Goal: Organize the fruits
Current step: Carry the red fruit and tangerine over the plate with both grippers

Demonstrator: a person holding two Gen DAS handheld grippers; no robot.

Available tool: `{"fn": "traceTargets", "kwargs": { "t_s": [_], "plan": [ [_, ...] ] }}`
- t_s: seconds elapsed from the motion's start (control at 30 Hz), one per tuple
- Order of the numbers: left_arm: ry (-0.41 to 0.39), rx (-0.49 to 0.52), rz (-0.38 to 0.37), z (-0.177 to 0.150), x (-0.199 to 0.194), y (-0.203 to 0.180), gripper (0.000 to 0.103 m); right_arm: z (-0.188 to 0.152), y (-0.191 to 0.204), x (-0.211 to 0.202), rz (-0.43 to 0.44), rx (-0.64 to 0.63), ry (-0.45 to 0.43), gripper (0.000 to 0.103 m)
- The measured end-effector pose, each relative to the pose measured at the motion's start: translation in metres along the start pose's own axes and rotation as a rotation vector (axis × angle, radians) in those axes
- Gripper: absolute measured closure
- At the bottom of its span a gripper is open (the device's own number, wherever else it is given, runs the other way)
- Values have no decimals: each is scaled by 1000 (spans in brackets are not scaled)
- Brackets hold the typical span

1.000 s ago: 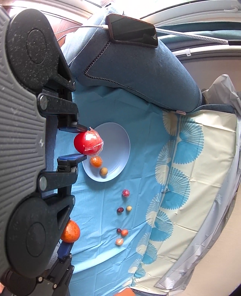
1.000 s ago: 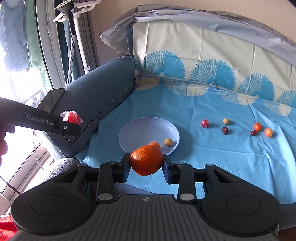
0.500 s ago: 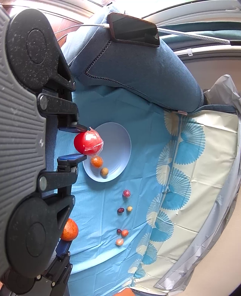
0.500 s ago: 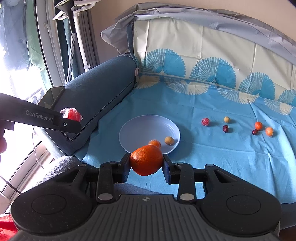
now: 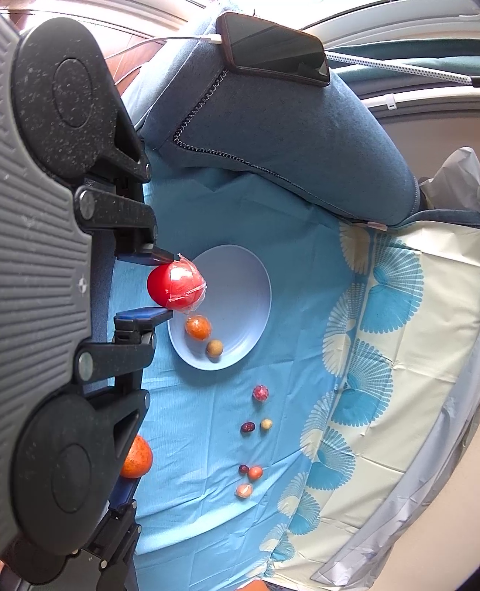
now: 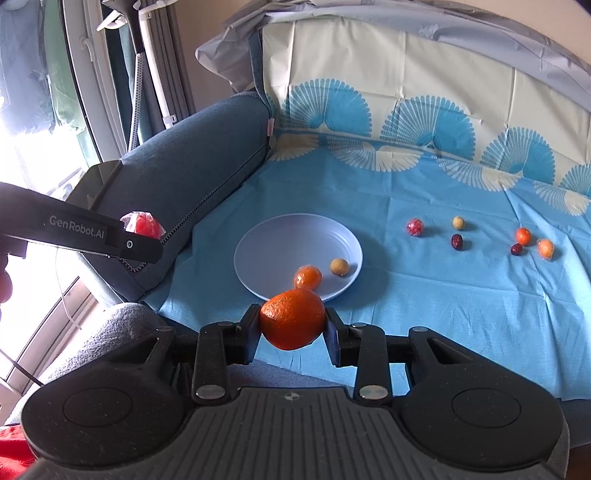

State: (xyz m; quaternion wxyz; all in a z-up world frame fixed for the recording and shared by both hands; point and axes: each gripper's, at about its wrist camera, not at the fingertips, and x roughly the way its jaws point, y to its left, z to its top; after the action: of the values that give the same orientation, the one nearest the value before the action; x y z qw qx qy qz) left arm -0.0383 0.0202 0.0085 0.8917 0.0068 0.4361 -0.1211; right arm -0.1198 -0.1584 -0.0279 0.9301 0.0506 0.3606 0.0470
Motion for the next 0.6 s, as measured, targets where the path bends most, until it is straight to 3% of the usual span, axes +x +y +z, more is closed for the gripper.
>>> {"fn": "traceTargets", "kwargs": {
  "t_s": [0.6],
  "plan": [
    [59,18,4,22,50,-2,77,11,-17,46,3,25,56,66]
  ]
}}
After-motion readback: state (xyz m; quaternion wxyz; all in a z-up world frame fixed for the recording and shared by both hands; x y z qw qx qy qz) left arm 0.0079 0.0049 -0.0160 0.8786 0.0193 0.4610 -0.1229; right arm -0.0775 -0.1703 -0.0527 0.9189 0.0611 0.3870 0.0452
